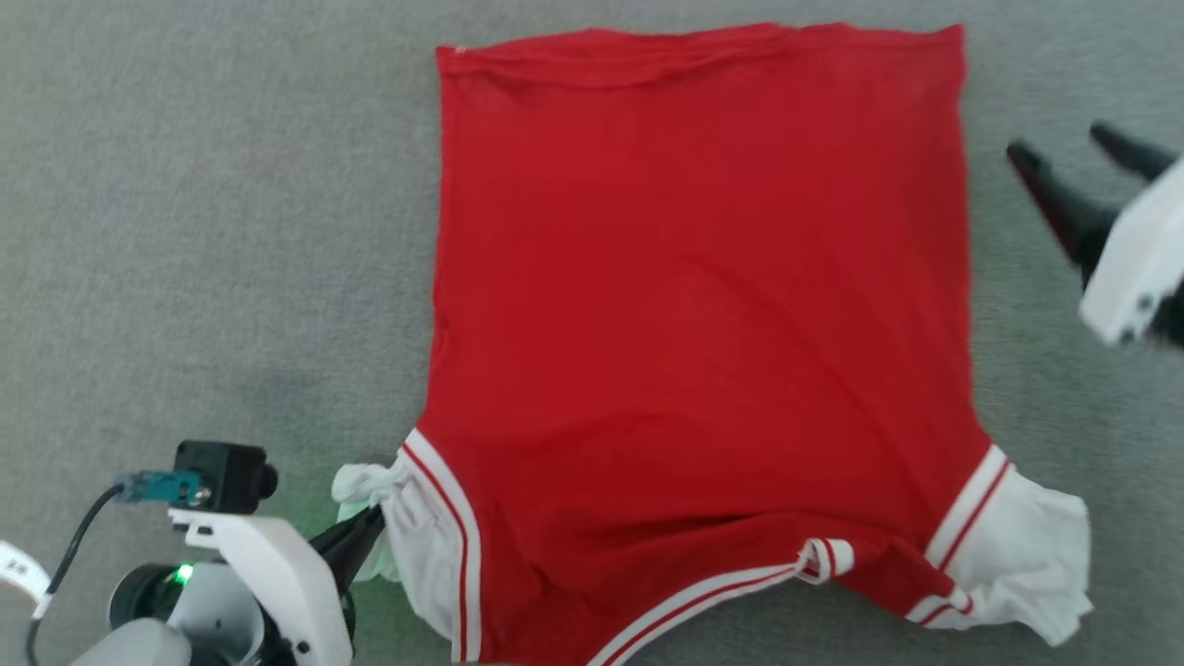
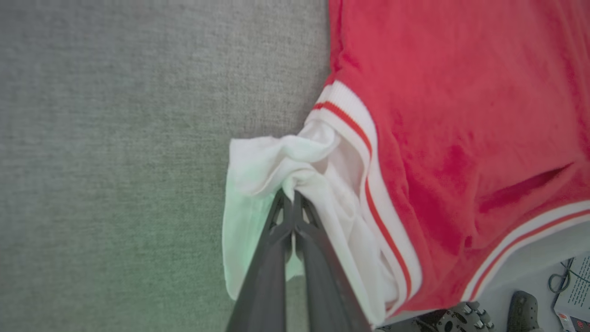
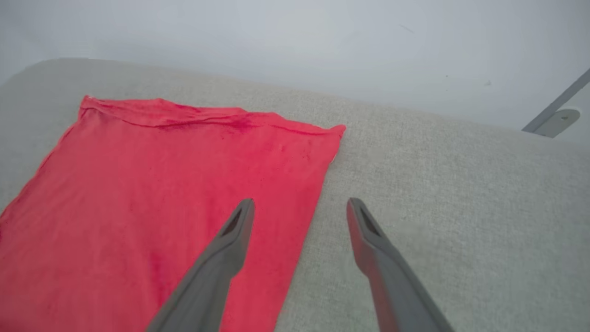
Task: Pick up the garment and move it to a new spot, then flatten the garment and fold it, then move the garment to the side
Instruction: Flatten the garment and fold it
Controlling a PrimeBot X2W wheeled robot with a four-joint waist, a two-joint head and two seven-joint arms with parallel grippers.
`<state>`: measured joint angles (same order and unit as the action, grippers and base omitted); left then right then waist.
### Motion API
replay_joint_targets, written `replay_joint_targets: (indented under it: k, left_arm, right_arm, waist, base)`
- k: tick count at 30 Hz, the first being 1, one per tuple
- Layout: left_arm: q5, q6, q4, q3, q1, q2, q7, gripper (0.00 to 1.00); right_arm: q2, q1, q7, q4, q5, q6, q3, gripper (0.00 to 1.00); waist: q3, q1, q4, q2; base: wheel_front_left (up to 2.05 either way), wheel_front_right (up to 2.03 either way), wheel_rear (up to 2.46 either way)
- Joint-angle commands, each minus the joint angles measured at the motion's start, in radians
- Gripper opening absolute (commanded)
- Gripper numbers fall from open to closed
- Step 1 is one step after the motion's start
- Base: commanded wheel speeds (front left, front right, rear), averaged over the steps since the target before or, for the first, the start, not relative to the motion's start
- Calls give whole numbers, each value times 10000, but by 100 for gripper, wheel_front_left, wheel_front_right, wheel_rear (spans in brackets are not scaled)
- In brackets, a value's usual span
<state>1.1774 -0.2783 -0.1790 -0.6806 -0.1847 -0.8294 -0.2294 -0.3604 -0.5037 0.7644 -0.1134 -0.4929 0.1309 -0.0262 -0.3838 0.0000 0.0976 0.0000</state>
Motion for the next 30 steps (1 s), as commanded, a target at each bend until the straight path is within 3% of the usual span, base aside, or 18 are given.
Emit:
replay_joint_targets:
  k: [1, 9, 13, 19, 22, 24, 25, 30]
  left_arm:
    - [-121, 109, 57, -57, -234, 91, -62, 0]
    - [-384, 529, 435, -346, -1048, 690, -232, 0]
    - [-445, 730, 749, -451, -1349, 997, -259, 0]
    - [-424, 1066, 1249, -632, -1687, 1401, -289, 0]
    - [-348, 1178, 1472, -669, -1766, 1559, -273, 0]
    - [-332, 1230, 1597, -687, -1795, 1608, -258, 0]
    - [-331, 1260, 1671, -686, -1813, 1639, -240, 0]
    - [-207, 1360, 1951, -597, -1725, 1617, -132, 0]
  right_arm:
    - [-81, -544, -103, 528, 228, -3, 93, 100]
    - [-266, -3516, -614, 4374, 986, -3, 390, 100]
    - [-199, -4508, -252, 6268, 1491, -3, 187, 100]
    - [192, -5066, 1266, 8554, 1775, -2, -192, 100]
    - [350, -4823, 2523, 9456, 1777, 0, 107, 100]
    - [373, -4675, 3022, 9789, 1574, 12, 155, 14]
    - [341, -4601, 3237, 9927, 1557, 10, 149, 0]
    - [73, -4387, 2503, 9330, 1262, 0, 631, 0]
  waist:
    - [-345, 0, 346, 0]
    - [-1062, 0, 1114, 0]
    - [-1353, 0, 1452, 0]
    - [-1594, 0, 1825, 0]
    - [-1604, 0, 1928, 0]
    - [-1592, 0, 1961, 0]
    - [-1579, 0, 1972, 0]
    - [-1275, 0, 1773, 0]
  base:
    - [0, 0, 0]
    - [0, 0, 0]
    - [0, 0, 0]
    - [0, 0, 0]
    - [0, 0, 0]
    - [0, 0, 0]
    - [0, 0, 0]
    - [0, 0, 0]
